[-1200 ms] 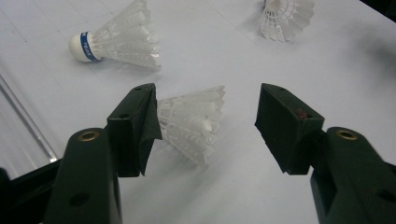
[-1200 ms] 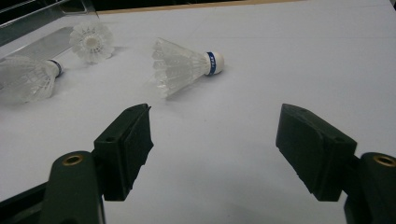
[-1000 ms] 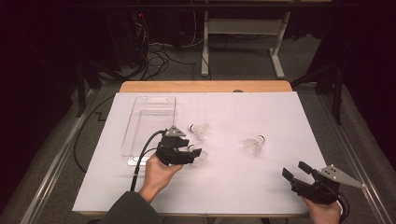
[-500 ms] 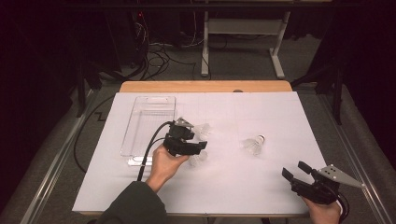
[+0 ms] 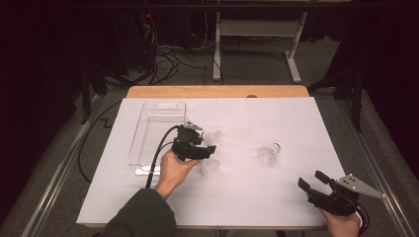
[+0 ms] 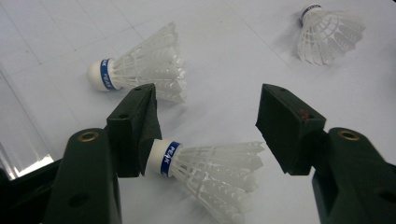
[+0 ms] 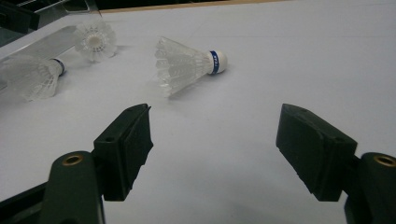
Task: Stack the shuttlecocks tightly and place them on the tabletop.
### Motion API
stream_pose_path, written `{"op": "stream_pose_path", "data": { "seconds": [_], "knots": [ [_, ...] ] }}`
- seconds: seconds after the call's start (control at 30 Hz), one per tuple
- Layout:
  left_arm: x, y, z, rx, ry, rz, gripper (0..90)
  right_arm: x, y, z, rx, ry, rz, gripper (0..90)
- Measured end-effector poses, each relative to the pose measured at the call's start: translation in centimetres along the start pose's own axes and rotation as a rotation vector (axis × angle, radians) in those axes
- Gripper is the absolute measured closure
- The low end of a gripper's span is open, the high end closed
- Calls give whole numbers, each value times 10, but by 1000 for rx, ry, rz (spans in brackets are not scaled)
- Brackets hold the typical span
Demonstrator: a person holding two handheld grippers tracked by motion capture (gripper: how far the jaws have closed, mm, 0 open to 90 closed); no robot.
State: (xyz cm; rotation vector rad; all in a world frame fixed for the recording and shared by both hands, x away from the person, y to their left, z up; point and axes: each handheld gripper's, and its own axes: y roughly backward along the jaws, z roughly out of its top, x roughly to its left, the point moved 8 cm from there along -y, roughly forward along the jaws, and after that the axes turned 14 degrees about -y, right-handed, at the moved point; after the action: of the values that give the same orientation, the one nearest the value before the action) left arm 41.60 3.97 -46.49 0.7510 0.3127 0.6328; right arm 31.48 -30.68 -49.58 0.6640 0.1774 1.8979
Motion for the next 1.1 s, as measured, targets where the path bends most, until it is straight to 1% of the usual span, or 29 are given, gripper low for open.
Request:
{"op": "stream_pose_path", "data": {
  "seconds": [0.03,0.1,0.23,0.3,0.43,0.47,0.63,0.67,0.8,0.9,1.1],
  "knots": [
    [2,-1,1,5,5,4,391,0,0,0,-2,-2,1,271],
    [4,-2,3,19,-3,13,392,0,0,0,-2,-3,1,271],
    [6,-5,9,23,-6,15,393,0,0,0,0,-2,1,271],
    [9,-8,13,45,-15,25,394,0,0,0,0,-3,3,271],
    [12,-11,18,49,-9,28,396,0,0,0,1,-2,5,272],
    [14,-12,19,62,-13,41,398,0,0,0,2,-2,6,272],
    [16,-16,25,75,-22,56,407,0,-1,0,4,-1,8,272],
    [16,-16,25,75,-22,56,406,0,-1,0,4,-1,8,272],
    [20,-23,27,102,-31,67,405,1,-1,-1,5,0,9,272],
    [21,-26,31,109,-33,72,403,1,-1,-1,6,0,10,272],
    [26,-35,32,135,-28,84,395,1,-1,-1,8,1,13,272]
  ]
}}
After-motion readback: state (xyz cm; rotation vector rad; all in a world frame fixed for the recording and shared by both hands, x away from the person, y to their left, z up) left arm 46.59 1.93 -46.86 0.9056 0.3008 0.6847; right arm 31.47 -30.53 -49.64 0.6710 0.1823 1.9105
